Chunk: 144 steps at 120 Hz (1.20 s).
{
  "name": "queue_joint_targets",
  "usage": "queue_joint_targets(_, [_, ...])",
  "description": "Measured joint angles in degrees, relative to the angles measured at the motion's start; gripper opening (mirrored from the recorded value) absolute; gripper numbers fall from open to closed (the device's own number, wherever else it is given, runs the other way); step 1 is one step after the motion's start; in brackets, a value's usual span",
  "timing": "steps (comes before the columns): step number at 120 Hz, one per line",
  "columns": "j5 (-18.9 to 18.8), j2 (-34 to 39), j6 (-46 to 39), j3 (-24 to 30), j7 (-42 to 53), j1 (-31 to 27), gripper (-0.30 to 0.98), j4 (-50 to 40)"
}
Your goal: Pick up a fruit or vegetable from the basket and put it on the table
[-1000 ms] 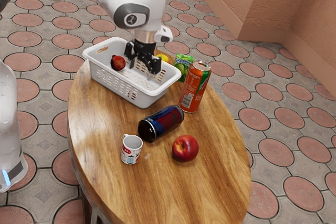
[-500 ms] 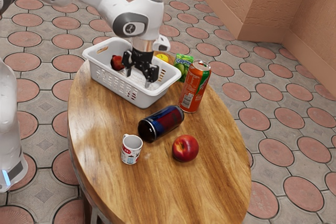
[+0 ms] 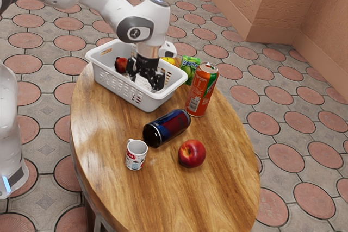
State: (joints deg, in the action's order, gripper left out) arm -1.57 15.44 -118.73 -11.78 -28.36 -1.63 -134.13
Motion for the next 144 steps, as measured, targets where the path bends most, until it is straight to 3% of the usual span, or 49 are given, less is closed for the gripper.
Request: queue_joint_targets(144, [1.6, 0.4, -0.8, -0.1, -0.9, 1.6, 0.69, -1.7])
